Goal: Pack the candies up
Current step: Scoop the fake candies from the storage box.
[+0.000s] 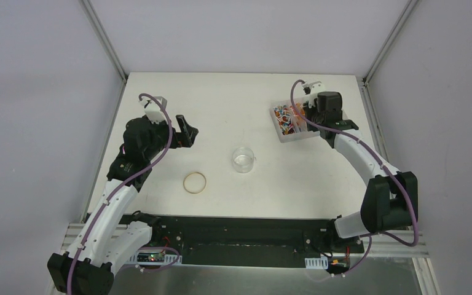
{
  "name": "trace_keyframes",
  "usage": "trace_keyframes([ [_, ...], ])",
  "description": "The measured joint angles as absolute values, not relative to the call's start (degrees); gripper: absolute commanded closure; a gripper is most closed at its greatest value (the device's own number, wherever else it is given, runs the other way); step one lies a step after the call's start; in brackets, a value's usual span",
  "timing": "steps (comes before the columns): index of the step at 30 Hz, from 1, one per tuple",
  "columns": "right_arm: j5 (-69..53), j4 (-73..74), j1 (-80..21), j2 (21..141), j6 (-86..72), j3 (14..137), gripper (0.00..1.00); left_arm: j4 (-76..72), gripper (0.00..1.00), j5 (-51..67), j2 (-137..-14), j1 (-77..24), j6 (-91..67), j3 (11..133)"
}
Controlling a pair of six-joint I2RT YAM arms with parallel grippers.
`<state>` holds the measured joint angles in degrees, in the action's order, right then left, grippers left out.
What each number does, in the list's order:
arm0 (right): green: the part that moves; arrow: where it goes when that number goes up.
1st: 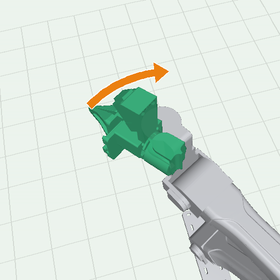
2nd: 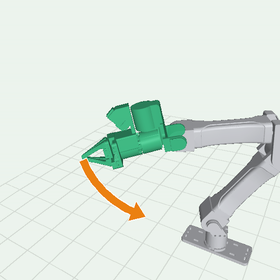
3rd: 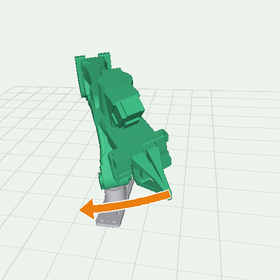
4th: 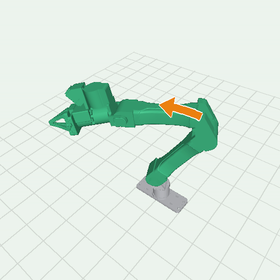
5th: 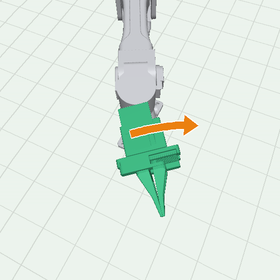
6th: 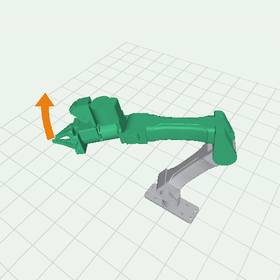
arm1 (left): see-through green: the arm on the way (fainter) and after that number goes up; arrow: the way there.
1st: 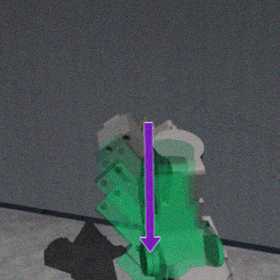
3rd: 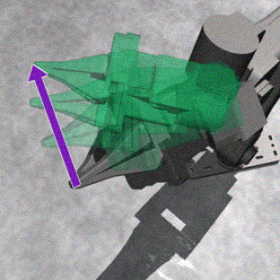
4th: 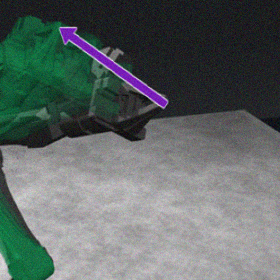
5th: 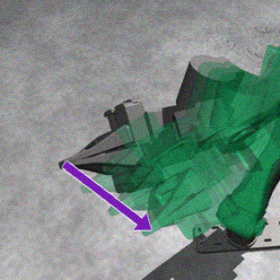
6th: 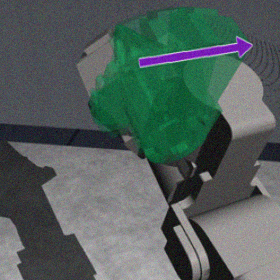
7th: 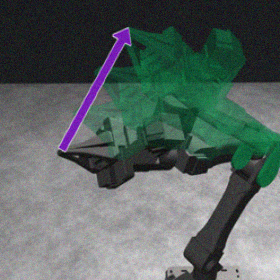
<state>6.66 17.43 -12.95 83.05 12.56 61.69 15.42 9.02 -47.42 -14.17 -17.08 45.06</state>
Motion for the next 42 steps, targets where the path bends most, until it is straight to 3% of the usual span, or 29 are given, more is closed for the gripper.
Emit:
trace_keyframes([
  [42,6.83,-15.66,-12.56,71.22,10.04,31.09,1.0,15.42,0.04,9.02,-47.48,-14.17,-17.08,45.06],
])
